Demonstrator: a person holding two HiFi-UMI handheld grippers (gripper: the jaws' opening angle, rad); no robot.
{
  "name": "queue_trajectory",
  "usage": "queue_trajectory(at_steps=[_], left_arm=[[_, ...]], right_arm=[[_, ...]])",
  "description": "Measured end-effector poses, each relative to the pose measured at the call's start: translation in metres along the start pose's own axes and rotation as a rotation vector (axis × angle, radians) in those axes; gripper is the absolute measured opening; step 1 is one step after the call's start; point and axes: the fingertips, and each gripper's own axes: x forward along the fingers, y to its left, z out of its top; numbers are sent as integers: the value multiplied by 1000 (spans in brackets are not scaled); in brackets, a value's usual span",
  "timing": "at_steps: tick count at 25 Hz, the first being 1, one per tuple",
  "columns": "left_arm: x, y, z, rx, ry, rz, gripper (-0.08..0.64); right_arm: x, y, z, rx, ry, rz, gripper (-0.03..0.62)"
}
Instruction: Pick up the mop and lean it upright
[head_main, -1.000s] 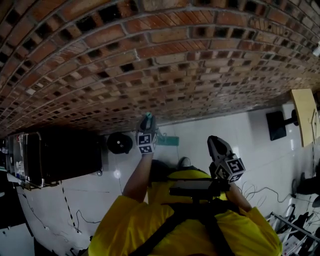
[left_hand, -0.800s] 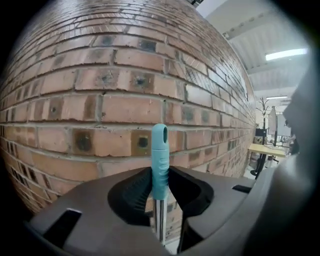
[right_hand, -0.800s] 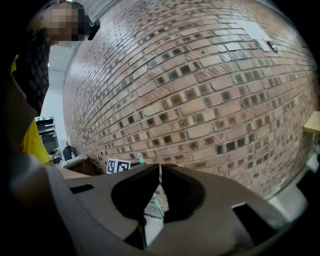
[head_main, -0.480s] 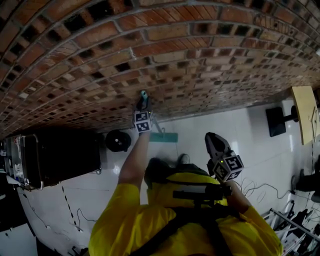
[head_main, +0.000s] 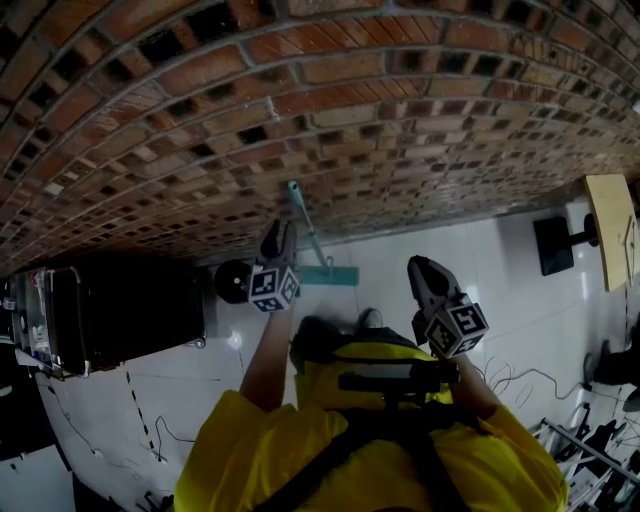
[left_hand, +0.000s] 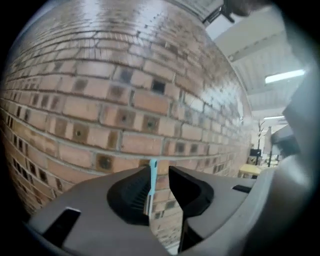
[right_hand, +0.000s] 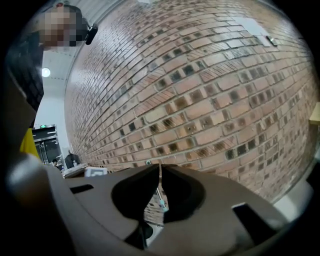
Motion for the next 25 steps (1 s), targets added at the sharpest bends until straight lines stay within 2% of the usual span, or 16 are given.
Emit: queue_trajectory(at_steps=[1,3,5,8,12,16,21,25], left_arm=[[-29,-12,19,-17,-37,-31,109],[-81,-28,46,-34,-55,-55,99],[-122,-36,60,-40,-37,-55,46],[-157,-48,83,-56,-79,-35,44],[-168,-56,88,-73,-102,-13,44],[-171,-64,90,-82,-101,-8,44],[-178,-74,75,-100,-43,-61,44],[-182,-75,64,-93,-8,-45,44]], right_arm=[[-1,-1,4,12,-10,-1,23],[-6,-1,12,21,-31,-2,18],[-10,0,21,0,-64,4,6],[-14,3,36,-42,-112,14,6],[-21,11,47,-54,-156,31,6],[-24,20,47,-75,-154,53,6],[-26,24,43,-83,-148,68,6],[-29,22,40,-75,-140,62,6]])
